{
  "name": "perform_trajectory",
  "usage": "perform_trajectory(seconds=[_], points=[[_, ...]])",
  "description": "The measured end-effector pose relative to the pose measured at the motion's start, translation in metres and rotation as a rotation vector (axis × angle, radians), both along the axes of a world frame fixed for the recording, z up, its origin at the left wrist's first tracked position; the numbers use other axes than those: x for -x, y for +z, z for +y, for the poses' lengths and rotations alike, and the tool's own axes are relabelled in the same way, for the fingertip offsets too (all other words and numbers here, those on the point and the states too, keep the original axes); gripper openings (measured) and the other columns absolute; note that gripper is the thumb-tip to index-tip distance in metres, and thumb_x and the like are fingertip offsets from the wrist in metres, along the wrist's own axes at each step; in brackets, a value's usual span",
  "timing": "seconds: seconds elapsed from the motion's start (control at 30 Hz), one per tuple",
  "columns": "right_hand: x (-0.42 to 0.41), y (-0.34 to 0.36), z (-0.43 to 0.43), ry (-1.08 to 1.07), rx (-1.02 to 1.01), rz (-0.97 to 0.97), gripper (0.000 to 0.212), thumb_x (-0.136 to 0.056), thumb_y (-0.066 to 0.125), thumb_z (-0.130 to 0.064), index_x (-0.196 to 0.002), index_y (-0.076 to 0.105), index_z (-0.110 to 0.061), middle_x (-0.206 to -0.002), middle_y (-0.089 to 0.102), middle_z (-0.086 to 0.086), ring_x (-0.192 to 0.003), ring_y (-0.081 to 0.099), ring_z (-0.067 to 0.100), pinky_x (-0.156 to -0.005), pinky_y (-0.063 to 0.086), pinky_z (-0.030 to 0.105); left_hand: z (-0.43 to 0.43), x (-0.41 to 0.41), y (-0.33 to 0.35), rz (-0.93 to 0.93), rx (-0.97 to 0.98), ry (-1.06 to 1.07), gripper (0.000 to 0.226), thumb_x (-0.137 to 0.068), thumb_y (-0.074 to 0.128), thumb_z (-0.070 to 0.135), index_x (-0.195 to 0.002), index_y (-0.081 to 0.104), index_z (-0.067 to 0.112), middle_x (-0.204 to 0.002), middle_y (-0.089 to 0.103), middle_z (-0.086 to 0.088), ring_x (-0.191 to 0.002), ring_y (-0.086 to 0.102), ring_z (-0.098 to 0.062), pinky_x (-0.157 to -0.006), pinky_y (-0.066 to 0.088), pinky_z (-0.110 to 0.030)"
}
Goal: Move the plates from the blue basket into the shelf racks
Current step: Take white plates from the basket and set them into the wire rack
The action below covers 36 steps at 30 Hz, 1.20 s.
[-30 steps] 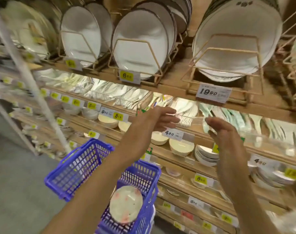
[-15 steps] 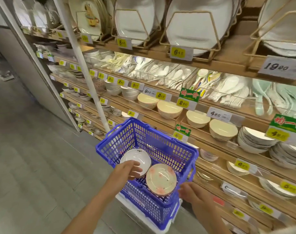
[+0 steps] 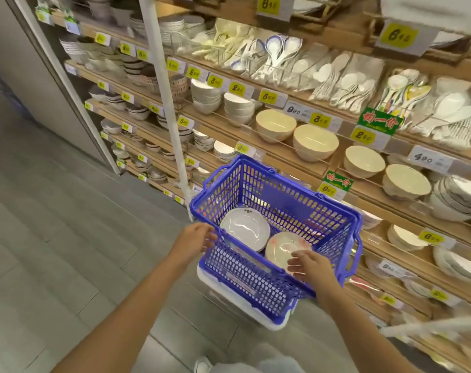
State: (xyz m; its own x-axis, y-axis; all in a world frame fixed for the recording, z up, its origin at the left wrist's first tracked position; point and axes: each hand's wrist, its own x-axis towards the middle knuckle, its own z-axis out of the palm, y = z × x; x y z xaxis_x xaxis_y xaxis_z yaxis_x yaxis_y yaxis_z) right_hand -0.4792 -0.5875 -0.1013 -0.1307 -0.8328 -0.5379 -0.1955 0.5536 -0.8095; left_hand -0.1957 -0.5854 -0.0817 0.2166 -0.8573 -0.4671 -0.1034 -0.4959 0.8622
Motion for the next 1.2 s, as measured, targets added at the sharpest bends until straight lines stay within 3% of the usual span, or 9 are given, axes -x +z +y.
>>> perform_trajectory(seconds=[0.37, 0.53, 0.67, 0.77, 0.83, 0.87, 0.97, 1.13, 1.2], points=[[-0.048, -0.065, -0.082, -0.122, -0.207, -0.091, 0.016, -0.095, 0.05, -0.009, -0.085, 0.062, -0.005, -0.073, 0.063, 0.012, -0.061, 0.058, 0.022, -0.058, 0.047, 0.028, -0.091, -0.008, -0.032, 0.086, -0.116, 0.02, 0.02, -0.098, 0.04, 0.008, -0.092, 0.06, 0.006, -0.075, 0.063, -0.009, -0.052, 0.061, -0.013, -0.052, 0.044, -0.025], [-0.056, -0.106, -0.122, -0.097, -0.327, -0.084, 0.011, -0.097, 0.045, -0.008, -0.092, 0.054, -0.004, -0.066, 0.048, 0.006, -0.049, 0.043, 0.015, -0.047, 0.031, 0.019, -0.15, -0.005, -0.056, -0.093, -0.215, -0.11, 0.022, -0.098, 0.043, 0.011, -0.082, 0.058, 0.011, -0.082, 0.062, -0.011, -0.069, 0.055, -0.021, -0.059, 0.04, -0.027], [-0.062, -0.131, -0.151, -0.049, -0.361, 0.054, 0.012, -0.094, 0.046, -0.009, -0.089, 0.057, -0.009, -0.076, 0.053, 0.009, -0.067, 0.05, 0.022, -0.059, 0.039, 0.03, -0.192, 0.01, -0.085, -0.183, -0.364, -0.266, 0.015, -0.09, 0.048, 0.013, -0.08, 0.059, 0.011, -0.079, 0.055, -0.013, -0.075, 0.046, -0.019, -0.071, 0.035, -0.031], [-0.063, -0.15, -0.174, 0.006, -0.364, 0.177, 0.014, -0.09, 0.05, -0.006, -0.08, 0.057, -0.011, -0.081, 0.055, 0.013, -0.084, 0.05, 0.024, -0.069, 0.037, 0.032, -0.213, 0.019, -0.121, -0.179, -0.492, -0.276, 0.032, -0.092, 0.05, 0.017, -0.118, 0.059, 0.0, -0.117, 0.06, -0.021, -0.097, 0.053, -0.023, -0.08, 0.04, -0.032], [-0.065, -0.163, -0.188, 0.073, -0.366, 0.27, 0.011, -0.09, 0.052, -0.009, -0.097, 0.061, -0.006, -0.1, 0.061, 0.018, -0.097, 0.057, 0.029, -0.076, 0.04, 0.033, -0.222, 0.02, -0.146, -0.19, -0.58, -0.278, 0.044, -0.094, 0.048, 0.017, -0.132, 0.049, -0.003, -0.133, 0.053, -0.019, -0.118, 0.052, -0.029, -0.09, 0.041, -0.034], [-0.067, -0.169, -0.196, 0.113, -0.373, 0.319, 0.024, -0.091, 0.052, -0.011, -0.112, 0.059, -0.004, -0.113, 0.061, 0.019, -0.107, 0.057, 0.032, -0.083, 0.042, 0.034, -0.227, 0.02, -0.159, -0.207, -0.617, -0.285, 0.045, -0.094, 0.047, 0.015, -0.135, 0.046, -0.004, -0.137, 0.05, -0.019, -0.123, 0.049, -0.03, -0.096, 0.041, -0.035], [-0.072, -0.19, -0.221, 0.219, -0.329, 0.449, 0.04, -0.09, 0.05, -0.007, -0.13, 0.051, -0.002, -0.131, 0.055, 0.022, -0.12, 0.052, 0.036, -0.096, 0.04, 0.036, -0.242, 0.02, -0.195, -0.214, -0.684, -0.289, 0.043, -0.095, 0.044, 0.008, -0.134, 0.045, -0.007, -0.132, 0.053, -0.018, -0.119, 0.052, -0.029, -0.095, 0.043, -0.036], [-0.078, -0.224, -0.245, 0.352, -0.346, 0.602, 0.04, -0.094, 0.047, -0.01, -0.132, 0.043, 0.0, -0.134, 0.051, 0.023, -0.123, 0.05, 0.037, -0.097, 0.04, 0.036, -0.246, 0.025, -0.24, -0.103, -0.758, -0.143, 0.046, -0.095, 0.043, 0.005, -0.14, 0.036, 0.0, -0.13, 0.049, -0.01, -0.124, 0.049, -0.035, -0.091, 0.042, -0.034], [-0.078, -0.235, -0.25, 0.384, -0.417, 0.59, 0.043, -0.095, 0.046, -0.013, -0.136, 0.04, -0.002, -0.138, 0.048, 0.021, -0.126, 0.048, 0.036, -0.098, 0.04, 0.035, -0.243, 0.029, -0.251, -0.021, -0.796, -0.07, 0.044, -0.095, 0.041, 0.004, -0.138, 0.039, -0.002, -0.134, 0.052, -0.017, -0.121, 0.053, -0.037, -0.1, 0.045, -0.047]])
